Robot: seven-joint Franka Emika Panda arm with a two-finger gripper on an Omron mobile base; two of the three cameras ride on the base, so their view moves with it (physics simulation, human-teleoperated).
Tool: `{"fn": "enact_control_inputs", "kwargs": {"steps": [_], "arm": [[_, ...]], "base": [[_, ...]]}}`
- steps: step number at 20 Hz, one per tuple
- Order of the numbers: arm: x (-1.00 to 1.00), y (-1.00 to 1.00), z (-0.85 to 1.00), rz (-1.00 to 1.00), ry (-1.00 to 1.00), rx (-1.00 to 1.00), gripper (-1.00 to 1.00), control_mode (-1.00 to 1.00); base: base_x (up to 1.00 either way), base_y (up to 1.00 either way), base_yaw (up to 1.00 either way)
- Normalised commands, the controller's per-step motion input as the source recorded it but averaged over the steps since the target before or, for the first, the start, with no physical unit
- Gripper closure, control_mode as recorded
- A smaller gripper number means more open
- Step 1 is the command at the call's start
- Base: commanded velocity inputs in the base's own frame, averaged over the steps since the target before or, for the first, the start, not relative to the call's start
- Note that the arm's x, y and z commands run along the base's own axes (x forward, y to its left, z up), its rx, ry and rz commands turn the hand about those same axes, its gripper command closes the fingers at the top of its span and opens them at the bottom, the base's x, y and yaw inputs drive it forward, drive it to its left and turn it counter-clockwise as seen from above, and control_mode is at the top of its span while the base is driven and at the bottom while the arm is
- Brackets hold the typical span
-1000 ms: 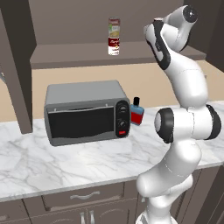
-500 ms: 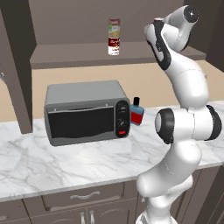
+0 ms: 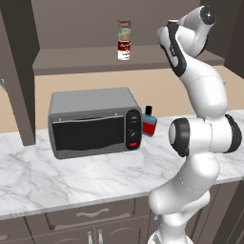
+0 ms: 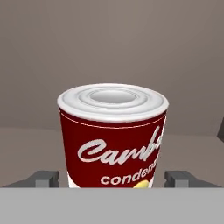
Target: Stack two cans on top of the other two cans in the cabinet.
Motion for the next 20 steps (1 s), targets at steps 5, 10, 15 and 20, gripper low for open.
{"fn": "enact_control_inputs", "kwargs": {"steps": [5, 10, 15, 20], "arm": [[-0.25, -0.04, -0.04, -0.06, 0.00, 0.00, -1.00, -1.00], [-0.50, 0.00, -0.18, -0.12, 0.00, 0.00, -1.00, -1.00], [-0.67, 0.05, -0.29, -0.15, -0.05, 0.00, -1.00, -1.00], [-0.73, 0.06, -0.18, -0.12, -0.01, 0.04, -1.00, -1.00]], "base": [[0.00, 0.00, 0.00], [0.00, 0.00, 0.00], [0.00, 0.00, 0.00], [0.00, 0.00, 0.00]]}}
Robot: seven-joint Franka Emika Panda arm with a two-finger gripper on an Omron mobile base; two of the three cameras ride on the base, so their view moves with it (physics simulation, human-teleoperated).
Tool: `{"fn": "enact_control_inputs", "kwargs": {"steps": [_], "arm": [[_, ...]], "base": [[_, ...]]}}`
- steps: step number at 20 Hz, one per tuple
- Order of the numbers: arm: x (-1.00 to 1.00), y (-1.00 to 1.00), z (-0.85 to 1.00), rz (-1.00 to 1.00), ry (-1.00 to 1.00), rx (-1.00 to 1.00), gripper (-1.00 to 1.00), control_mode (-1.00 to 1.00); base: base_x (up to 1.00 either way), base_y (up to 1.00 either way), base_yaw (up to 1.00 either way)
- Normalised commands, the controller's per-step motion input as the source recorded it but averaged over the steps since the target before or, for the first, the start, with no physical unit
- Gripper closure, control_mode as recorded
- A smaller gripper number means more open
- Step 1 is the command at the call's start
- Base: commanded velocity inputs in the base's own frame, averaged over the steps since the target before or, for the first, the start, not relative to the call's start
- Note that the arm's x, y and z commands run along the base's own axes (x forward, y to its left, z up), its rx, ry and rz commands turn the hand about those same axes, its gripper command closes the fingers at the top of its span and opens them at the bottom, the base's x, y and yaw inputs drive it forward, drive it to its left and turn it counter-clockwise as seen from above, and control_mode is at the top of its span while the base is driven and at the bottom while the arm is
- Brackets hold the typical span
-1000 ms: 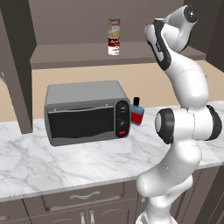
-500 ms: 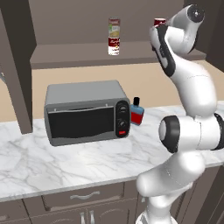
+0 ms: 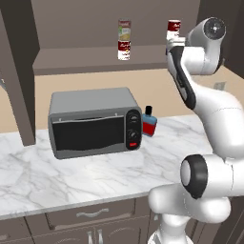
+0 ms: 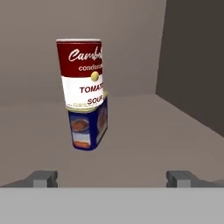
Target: Stack two cans on top of the other two cans in the cabinet.
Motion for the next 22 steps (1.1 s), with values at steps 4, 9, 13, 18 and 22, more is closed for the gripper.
{"fn": "enact_control_inputs", "kwargs": {"steps": [4, 9, 13, 18, 22], "arm": [[-0.86, 0.16, -0.14, -0.03, 0.00, 0.06, -1.00, -1.00], [-0.90, 0.17, -0.12, 0.00, 0.00, 0.09, -1.00, -1.00], [-0.89, 0.19, -0.16, 0.00, 0.02, 0.11, -1.00, -1.00], [-0.78, 0.27, -0.38, 0.00, 0.02, 0.09, -1.00, -1.00], [-0.56, 0.38, -0.68, 0.03, 0.01, 0.02, -1.00, -1.00]], "base": [[0.00, 0.00, 0.00], [0.00, 0.00, 0.00], [0.00, 0.00, 0.00], [0.00, 0.00, 0.00], [0.00, 0.00, 0.00]]}}
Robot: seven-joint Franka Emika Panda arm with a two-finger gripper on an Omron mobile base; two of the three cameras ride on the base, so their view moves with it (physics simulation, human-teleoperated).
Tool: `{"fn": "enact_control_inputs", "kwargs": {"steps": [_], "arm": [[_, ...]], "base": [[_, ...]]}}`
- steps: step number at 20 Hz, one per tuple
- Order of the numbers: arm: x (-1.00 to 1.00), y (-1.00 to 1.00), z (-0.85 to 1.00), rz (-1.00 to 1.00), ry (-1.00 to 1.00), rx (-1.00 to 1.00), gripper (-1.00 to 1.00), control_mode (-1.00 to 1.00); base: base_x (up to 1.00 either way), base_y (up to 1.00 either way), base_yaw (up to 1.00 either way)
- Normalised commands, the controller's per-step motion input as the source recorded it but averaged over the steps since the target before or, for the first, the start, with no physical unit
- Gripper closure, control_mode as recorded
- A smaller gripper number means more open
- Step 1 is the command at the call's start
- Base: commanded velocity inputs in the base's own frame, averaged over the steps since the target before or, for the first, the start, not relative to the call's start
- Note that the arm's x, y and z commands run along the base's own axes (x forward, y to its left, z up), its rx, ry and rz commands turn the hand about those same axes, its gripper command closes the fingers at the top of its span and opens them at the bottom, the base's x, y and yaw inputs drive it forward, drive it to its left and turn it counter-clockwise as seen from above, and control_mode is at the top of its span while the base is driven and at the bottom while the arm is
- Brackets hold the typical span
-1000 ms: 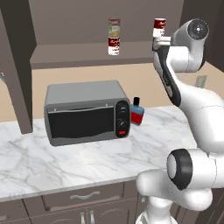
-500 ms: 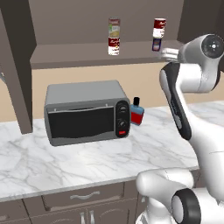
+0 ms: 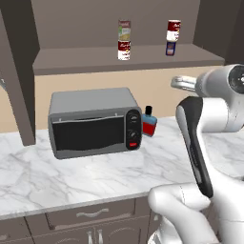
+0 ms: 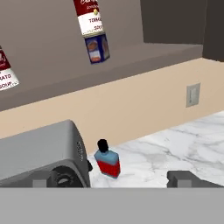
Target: Stack two cans on top of the other two cans in the cabinet.
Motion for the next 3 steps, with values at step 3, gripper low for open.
{"fn": "enact_control_inputs", "kwargs": {"steps": [3], "arm": [[-0.35, 0.40, -0.82, 0.07, 0.00, 0.01, -1.00, -1.00]], "base": [[0.00, 0.00, 0.00]]}}
